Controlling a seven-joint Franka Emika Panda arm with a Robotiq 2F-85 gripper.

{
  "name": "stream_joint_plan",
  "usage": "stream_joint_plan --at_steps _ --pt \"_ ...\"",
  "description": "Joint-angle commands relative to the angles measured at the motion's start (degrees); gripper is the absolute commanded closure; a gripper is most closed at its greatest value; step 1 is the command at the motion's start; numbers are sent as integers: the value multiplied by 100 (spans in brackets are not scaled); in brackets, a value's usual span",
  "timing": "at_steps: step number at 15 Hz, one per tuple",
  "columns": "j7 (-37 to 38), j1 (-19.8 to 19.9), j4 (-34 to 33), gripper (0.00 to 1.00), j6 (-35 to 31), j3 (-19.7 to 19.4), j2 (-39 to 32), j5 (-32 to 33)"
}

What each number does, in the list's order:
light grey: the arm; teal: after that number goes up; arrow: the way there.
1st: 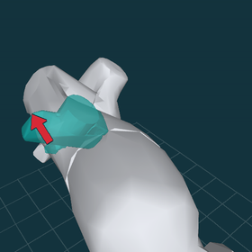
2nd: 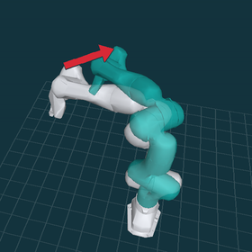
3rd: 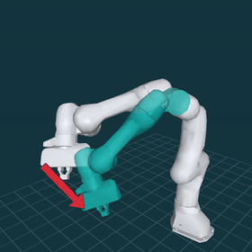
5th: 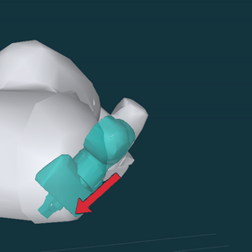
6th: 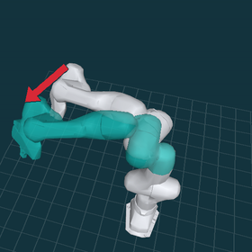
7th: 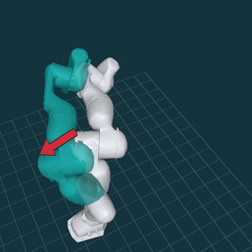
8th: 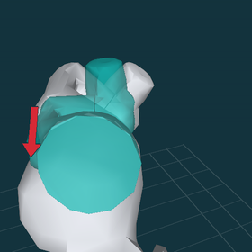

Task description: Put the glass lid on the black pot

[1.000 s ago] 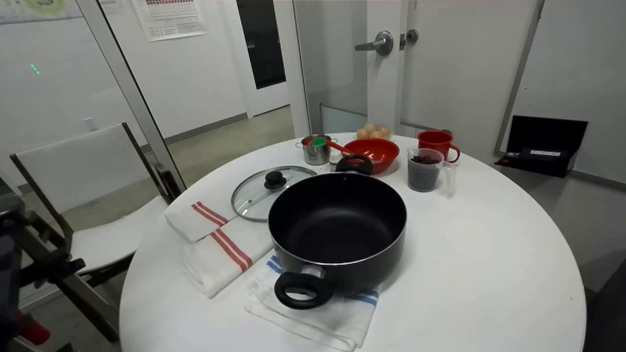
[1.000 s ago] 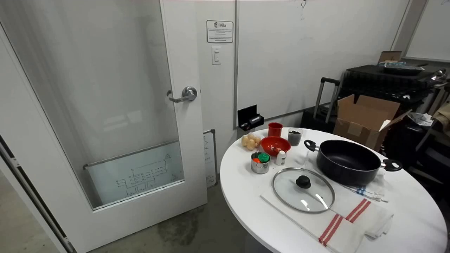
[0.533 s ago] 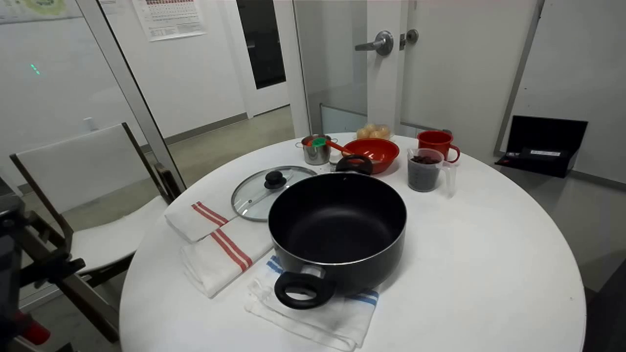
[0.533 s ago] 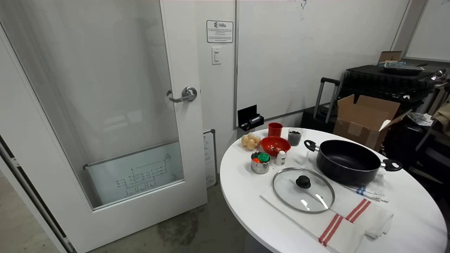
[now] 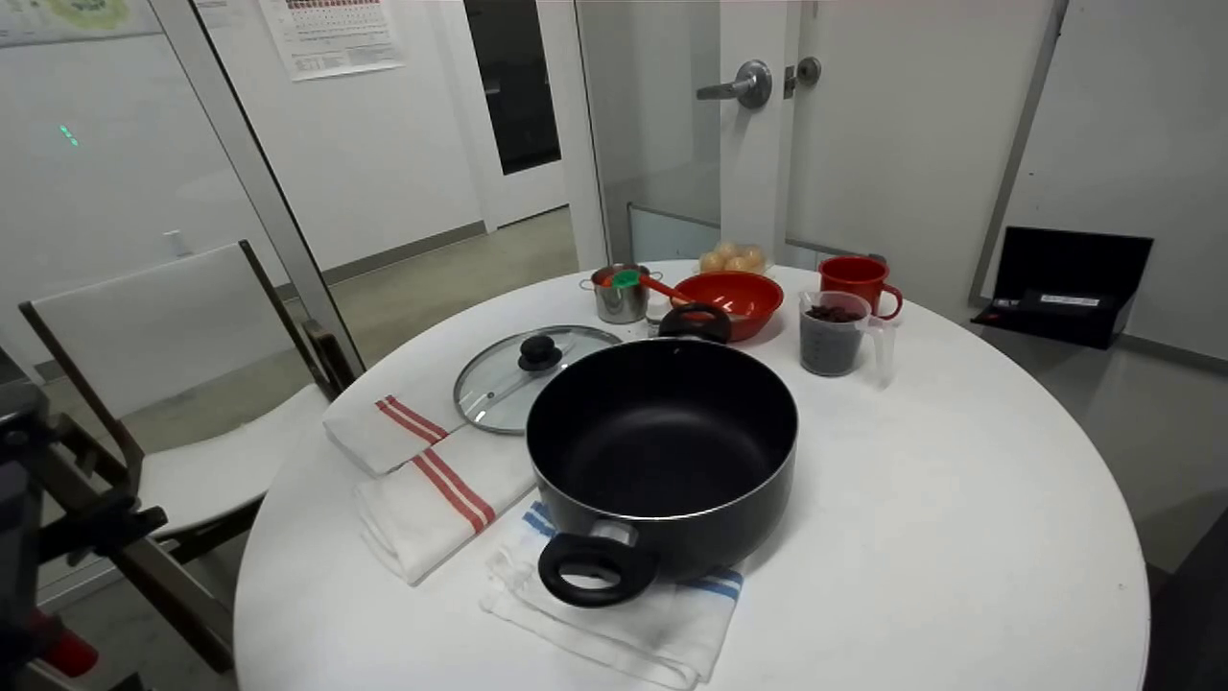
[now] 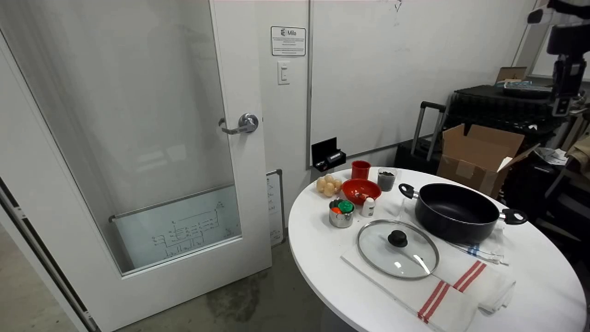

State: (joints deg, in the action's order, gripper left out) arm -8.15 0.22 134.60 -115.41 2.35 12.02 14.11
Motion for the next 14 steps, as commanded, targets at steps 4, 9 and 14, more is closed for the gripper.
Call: stream_joint_plan --at_steps 4,9,14 --pt "-1001 -176 -1039 0 -1045 -22 -1763 12" --pt "-1475 -163 -1870 0 -1874 97 -3208 -45" --pt "-1735 -154 -2784 0 -2303 252 -4539 -43"
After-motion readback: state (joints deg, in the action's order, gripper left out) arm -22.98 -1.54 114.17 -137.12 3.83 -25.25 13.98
